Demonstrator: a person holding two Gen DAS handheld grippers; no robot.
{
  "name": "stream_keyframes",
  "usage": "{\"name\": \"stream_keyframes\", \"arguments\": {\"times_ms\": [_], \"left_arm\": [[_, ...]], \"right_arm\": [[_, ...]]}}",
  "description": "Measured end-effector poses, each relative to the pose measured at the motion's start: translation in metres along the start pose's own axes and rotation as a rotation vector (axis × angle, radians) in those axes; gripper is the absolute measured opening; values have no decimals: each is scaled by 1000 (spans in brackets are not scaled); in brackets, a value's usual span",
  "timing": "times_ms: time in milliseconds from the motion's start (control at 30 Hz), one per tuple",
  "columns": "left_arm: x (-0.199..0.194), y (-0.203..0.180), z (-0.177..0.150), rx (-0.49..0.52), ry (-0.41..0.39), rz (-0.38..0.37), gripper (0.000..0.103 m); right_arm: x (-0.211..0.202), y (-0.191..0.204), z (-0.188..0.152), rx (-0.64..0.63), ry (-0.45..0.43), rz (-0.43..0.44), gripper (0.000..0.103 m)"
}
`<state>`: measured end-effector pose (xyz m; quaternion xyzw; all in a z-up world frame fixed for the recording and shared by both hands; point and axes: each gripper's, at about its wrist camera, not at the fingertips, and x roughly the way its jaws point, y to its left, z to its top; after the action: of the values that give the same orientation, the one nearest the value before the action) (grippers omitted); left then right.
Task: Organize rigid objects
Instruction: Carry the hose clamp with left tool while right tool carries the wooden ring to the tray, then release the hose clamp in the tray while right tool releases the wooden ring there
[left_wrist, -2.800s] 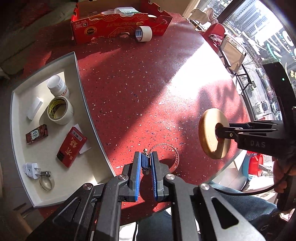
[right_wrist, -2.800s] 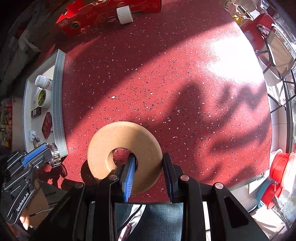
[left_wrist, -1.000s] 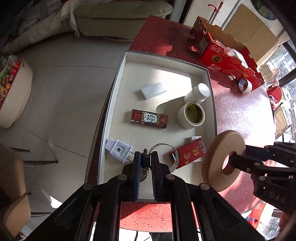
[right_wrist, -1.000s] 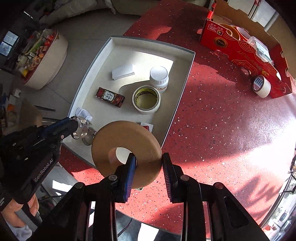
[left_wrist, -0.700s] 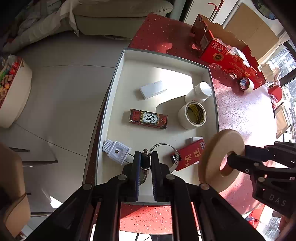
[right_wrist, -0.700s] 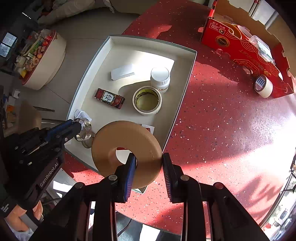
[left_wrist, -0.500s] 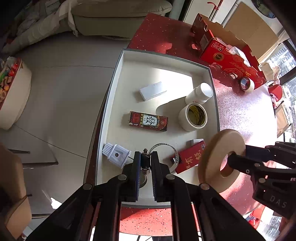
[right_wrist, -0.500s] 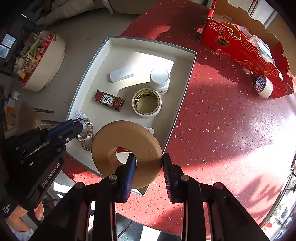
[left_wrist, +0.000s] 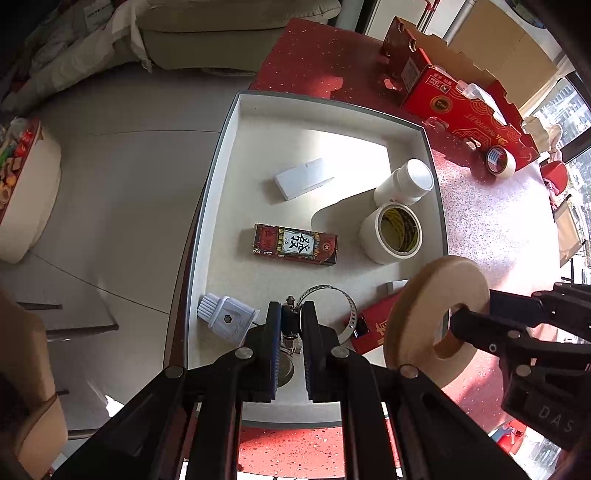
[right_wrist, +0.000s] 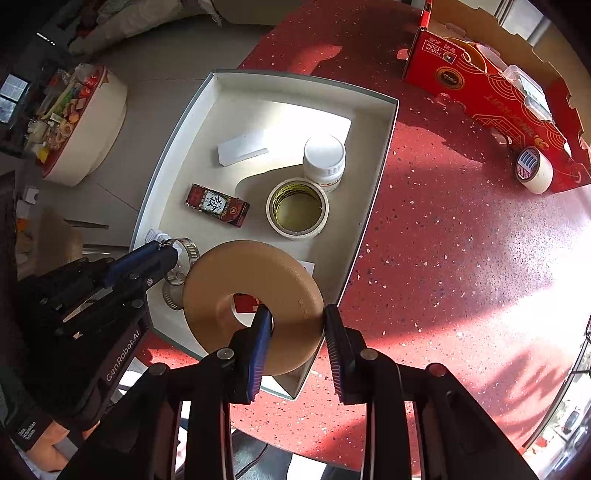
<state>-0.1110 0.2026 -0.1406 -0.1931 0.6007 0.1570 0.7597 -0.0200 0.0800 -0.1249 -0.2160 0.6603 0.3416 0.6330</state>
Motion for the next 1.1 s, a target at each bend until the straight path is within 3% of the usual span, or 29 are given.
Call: {"name": "stream_keyframes", "arguments": {"times_ms": [867, 900, 933, 1000, 1067, 1100], "left_arm": [[19, -11, 14, 41, 21, 38, 14], [20, -11, 14, 45, 24, 41, 27], [21, -12, 13, 45, 28, 41, 57], [25, -8, 11, 27, 39, 96, 83], [30, 2, 9, -22, 63, 85, 91], [31, 9, 7, -56, 71, 60, 101]], "right_arm": [[19, -1, 15, 39, 14, 4, 31], [20, -1, 15, 38, 15, 4, 31], [21, 0, 14, 38, 13, 6, 31], [23, -2, 12, 43, 16, -2, 36], [22, -9, 8, 69, 8, -10, 63], [19, -15, 6, 88, -2, -21, 87]]}}
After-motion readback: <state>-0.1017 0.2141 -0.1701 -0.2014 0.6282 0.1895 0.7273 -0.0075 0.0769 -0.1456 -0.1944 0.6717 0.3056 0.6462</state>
